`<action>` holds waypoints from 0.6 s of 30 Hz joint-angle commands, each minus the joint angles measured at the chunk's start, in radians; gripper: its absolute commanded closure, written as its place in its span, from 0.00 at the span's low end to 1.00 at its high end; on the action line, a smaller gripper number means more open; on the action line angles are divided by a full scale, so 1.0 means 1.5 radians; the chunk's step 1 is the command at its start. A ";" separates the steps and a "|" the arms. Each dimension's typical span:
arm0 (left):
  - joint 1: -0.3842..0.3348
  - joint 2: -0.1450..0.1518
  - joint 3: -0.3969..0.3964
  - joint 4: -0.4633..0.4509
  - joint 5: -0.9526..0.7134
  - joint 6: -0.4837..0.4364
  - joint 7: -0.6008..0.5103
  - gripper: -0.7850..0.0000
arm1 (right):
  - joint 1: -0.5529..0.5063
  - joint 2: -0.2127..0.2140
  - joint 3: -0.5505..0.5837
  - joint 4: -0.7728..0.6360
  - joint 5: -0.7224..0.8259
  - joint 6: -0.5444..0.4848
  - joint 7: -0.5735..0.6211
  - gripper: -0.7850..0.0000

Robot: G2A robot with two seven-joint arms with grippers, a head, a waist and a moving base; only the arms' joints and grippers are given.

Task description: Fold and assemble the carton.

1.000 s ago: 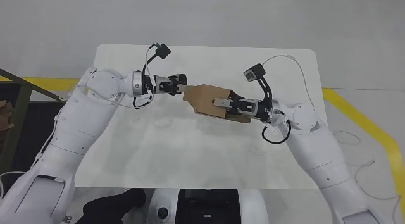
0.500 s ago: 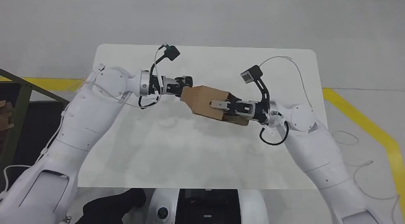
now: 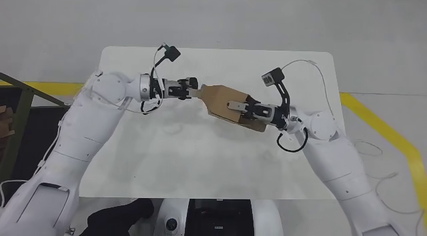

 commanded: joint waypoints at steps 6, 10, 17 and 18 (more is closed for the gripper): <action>0.037 0.012 -0.045 -0.020 -0.015 -0.019 0.008 0.00 | -0.010 0.004 0.013 -0.002 -0.031 0.011 -0.035 1.00; 0.057 0.017 -0.069 -0.050 -0.016 -0.035 0.023 0.00 | -0.010 0.004 0.012 0.001 -0.055 0.023 -0.058 1.00; 0.084 0.024 -0.097 -0.116 0.003 -0.045 0.041 0.00 | -0.004 0.002 0.000 0.008 -0.086 0.049 -0.090 1.00; 0.084 0.025 -0.098 -0.123 0.010 -0.037 0.039 0.00 | -0.003 0.001 -0.001 0.008 -0.089 0.052 -0.094 1.00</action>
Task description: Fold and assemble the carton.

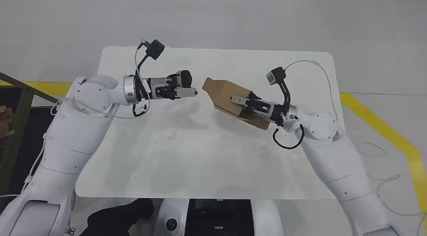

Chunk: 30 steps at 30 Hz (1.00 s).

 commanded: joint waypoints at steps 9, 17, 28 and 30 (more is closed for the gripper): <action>-0.012 0.003 0.008 -0.013 0.058 0.106 -0.001 0.00 | 0.000 -0.002 -0.015 -0.026 -0.038 0.020 -0.022 1.00; -0.012 0.002 0.019 -0.004 0.072 0.132 0.008 0.00 | -0.005 -0.001 -0.015 -0.040 -0.043 0.021 -0.024 1.00; -0.016 0.001 0.023 0.011 0.066 0.132 0.008 0.00 | -0.019 0.002 -0.004 -0.052 0.004 -0.005 0.010 1.00; -0.016 0.001 0.025 0.012 0.070 0.132 0.008 0.00 | -0.019 0.002 -0.003 -0.050 0.013 -0.008 0.017 1.00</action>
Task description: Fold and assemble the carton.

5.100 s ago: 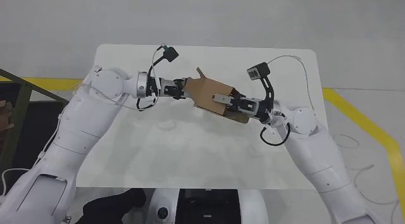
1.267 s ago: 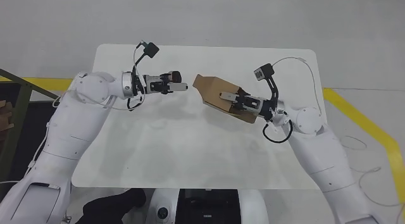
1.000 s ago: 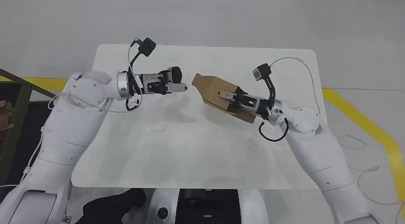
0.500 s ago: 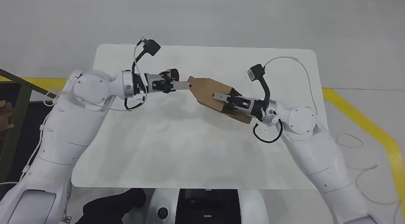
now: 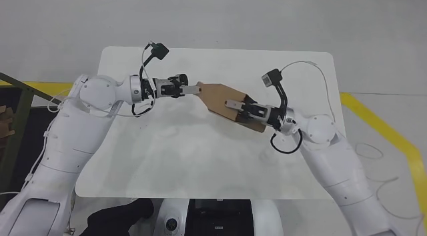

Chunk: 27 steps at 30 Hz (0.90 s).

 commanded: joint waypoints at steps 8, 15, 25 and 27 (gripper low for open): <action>-0.004 0.000 0.008 0.003 0.018 0.005 0.002 0.00 | 0.000 0.001 0.003 0.004 0.031 -0.011 0.023 1.00; -0.009 -0.001 0.016 0.002 0.039 0.016 0.004 0.00 | -0.001 0.001 0.002 -0.002 0.033 -0.010 0.026 1.00; -0.022 -0.004 0.035 0.008 0.038 0.017 -0.003 0.00 | 0.000 0.001 -0.002 -0.003 0.050 -0.015 0.035 1.00; -0.025 -0.006 0.041 0.010 0.035 0.015 -0.006 0.00 | 0.002 0.000 -0.004 -0.003 0.052 -0.017 0.036 1.00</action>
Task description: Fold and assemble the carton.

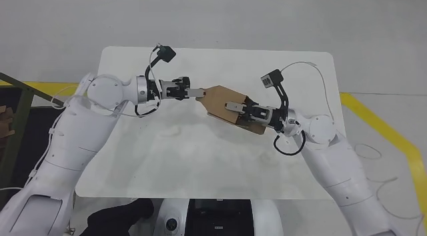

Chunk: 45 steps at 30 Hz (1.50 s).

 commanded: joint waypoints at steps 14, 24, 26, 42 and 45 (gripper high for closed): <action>-0.017 -0.006 0.025 0.013 -0.008 -0.011 -0.010 0.00 | 0.008 -0.003 -0.011 0.008 0.031 -0.014 0.016 1.00; -0.032 -0.011 0.049 0.015 -0.010 -0.014 -0.013 0.00 | 0.016 -0.005 -0.013 0.020 0.061 -0.022 0.041 1.00; -0.033 -0.013 0.053 0.014 -0.013 -0.016 -0.017 0.00 | 0.017 -0.005 -0.013 0.022 0.063 -0.021 0.043 1.00; -0.047 -0.018 0.071 0.016 -0.041 -0.032 -0.033 0.00 | 0.030 -0.008 -0.019 0.044 0.077 -0.030 0.055 1.00; -0.048 -0.019 0.072 0.017 -0.042 -0.033 -0.034 0.00 | 0.032 -0.009 -0.019 0.048 0.080 -0.032 0.058 1.00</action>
